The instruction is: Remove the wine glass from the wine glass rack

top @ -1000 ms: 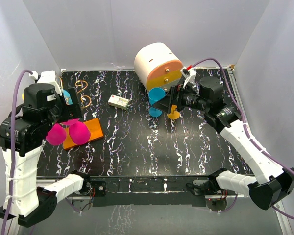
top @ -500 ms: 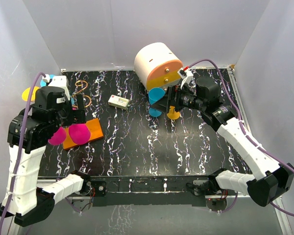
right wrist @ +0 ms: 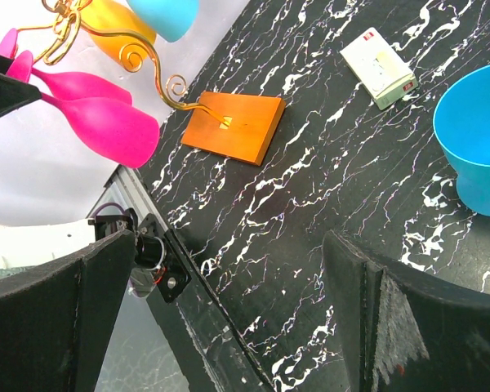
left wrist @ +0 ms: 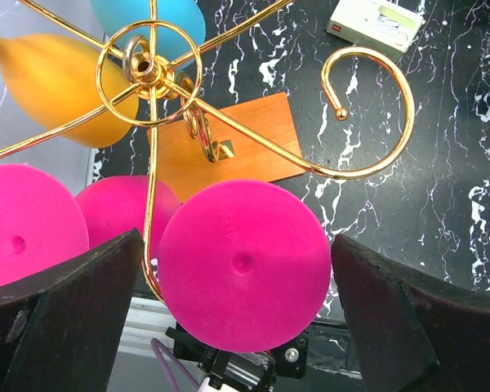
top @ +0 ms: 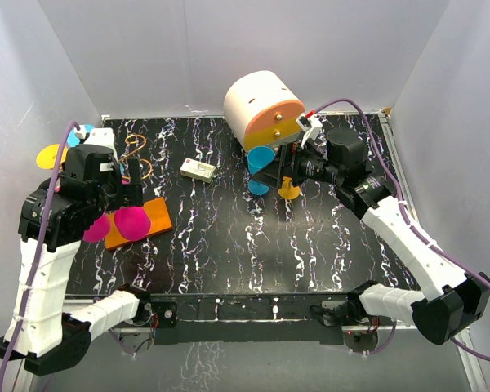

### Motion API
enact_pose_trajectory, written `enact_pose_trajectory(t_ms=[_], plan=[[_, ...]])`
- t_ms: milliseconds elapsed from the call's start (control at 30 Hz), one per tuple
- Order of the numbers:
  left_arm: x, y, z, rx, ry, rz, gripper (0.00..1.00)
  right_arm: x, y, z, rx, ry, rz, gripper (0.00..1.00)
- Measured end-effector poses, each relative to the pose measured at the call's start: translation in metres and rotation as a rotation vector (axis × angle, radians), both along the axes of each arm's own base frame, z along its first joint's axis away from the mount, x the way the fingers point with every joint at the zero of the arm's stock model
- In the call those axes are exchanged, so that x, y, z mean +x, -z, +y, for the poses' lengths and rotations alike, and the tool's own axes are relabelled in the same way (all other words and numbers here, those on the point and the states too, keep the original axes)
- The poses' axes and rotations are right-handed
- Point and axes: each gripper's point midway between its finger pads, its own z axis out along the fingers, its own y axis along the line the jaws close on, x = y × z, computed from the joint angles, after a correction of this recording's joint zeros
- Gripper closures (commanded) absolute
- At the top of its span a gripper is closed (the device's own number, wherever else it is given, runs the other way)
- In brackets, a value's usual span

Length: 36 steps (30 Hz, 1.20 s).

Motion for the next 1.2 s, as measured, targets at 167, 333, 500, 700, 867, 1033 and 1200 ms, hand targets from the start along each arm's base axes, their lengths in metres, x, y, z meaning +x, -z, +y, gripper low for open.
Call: enact_pose_trajectory(t_ms=[167, 333, 500, 700, 867, 1033, 1200], plan=[[0.0, 0.0, 0.001, 0.0, -0.006, -0.001, 0.06, 0.0, 0.0, 0.0, 0.0, 0.001, 0.001, 0.02], [0.0, 0.0, 0.002, 0.001, -0.014, -0.004, 0.15, -0.002, 0.002, -0.001, 0.001, 0.002, 0.007, 0.02], [0.0, -0.001, 0.003, 0.007, -0.023, -0.003, 0.24, -0.003, 0.002, -0.001, 0.004, 0.004, 0.012, 0.02], [0.0, -0.008, 0.003, -0.003, -0.029, -0.018, 0.31, -0.002, 0.002, -0.001, 0.005, 0.007, 0.015, 0.02], [-0.001, -0.021, 0.007, -0.012, -0.058, -0.052, 0.35, -0.002, 0.002, -0.001, 0.005, 0.007, 0.016, 0.02], [-0.002, -0.032, 0.01, -0.027, -0.093, -0.083, 0.37, -0.002, 0.002, -0.001, 0.005, 0.008, 0.016, 0.02], [-0.005, -0.031, 0.007, -0.045, -0.078, -0.083, 0.4, -0.002, 0.002, -0.001, 0.005, 0.008, 0.016, 0.02]])
